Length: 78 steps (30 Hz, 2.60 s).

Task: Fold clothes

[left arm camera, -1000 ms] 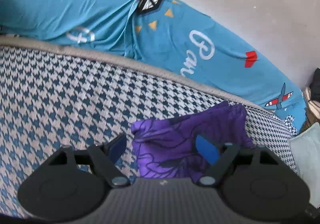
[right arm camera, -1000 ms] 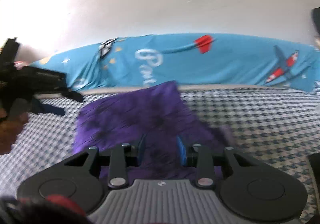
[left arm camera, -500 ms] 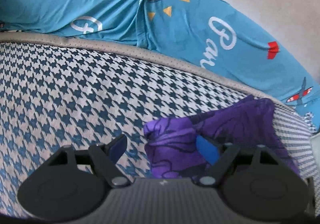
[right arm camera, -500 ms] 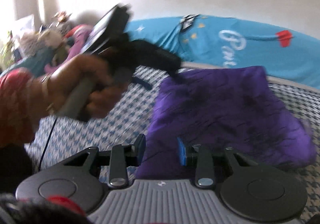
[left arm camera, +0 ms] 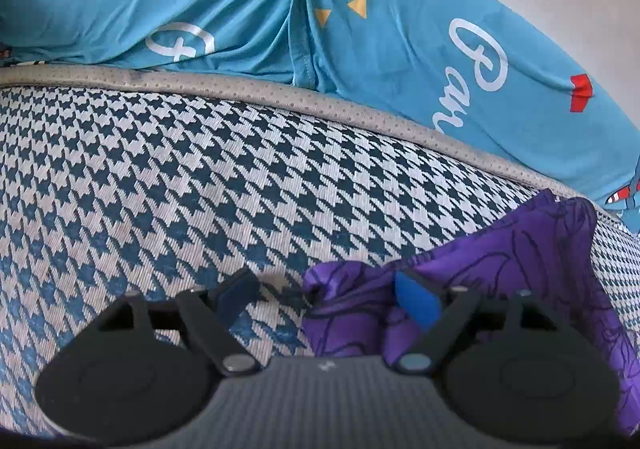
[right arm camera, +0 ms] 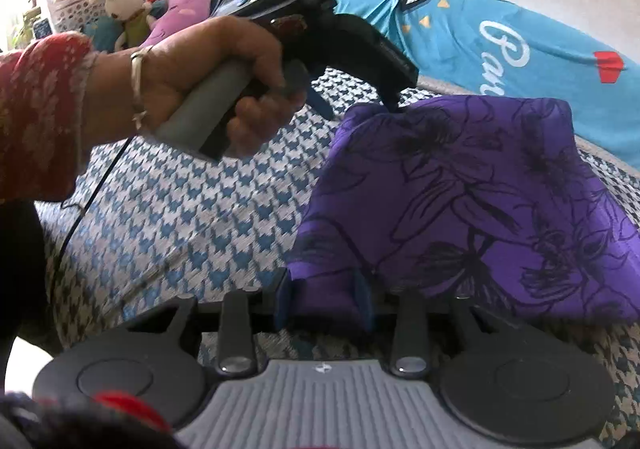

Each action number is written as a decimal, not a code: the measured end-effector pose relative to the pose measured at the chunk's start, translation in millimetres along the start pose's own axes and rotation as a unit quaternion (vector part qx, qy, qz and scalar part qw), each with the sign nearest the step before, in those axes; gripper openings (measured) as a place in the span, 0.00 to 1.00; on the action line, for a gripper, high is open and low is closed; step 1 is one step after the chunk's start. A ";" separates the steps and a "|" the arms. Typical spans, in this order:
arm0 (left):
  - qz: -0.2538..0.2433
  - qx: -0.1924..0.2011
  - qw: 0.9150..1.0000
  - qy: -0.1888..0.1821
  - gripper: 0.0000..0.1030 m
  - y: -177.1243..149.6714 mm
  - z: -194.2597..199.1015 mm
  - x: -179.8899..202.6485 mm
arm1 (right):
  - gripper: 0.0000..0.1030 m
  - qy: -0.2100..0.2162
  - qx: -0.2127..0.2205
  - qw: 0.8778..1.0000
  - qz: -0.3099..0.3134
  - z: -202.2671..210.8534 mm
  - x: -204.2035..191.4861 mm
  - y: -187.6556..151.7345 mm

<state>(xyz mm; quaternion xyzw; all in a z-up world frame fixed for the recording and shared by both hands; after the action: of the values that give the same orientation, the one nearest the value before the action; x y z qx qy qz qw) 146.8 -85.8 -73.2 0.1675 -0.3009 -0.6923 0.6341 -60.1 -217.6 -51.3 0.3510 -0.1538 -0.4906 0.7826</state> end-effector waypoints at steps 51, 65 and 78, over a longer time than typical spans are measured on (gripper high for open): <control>-0.120 -0.019 0.993 0.012 0.98 -43.4 50.3 45.9 | 0.32 -0.166 0.118 0.951 -0.235 38.4 151.9 49.1; -0.151 -0.032 0.988 0.017 1.00 -58.7 53.5 53.1 | 0.33 -0.178 0.070 0.940 -0.284 14.5 167.2 29.1; -0.174 -0.034 0.984 0.018 1.00 -61.0 45.6 53.9 | 0.33 -0.180 0.060 0.935 -0.300 9.6 169.5 26.1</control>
<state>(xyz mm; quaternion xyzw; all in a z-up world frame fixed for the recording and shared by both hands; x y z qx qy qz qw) 63.9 -128.4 -68.7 0.2082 -0.2317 -0.7990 0.5144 31.5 -362.8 -43.8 0.3330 -0.2093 -0.7475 0.5353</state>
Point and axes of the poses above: each gripper's, at about its wrist camera, not at the fingertips, and z roughly against the way its jaws point, x to its right, y to its top, the point moved 10 cm from there along -z, roughly the way its jaws point, and after that the axes turned 10 degrees about -z, right-handed, at the moved point
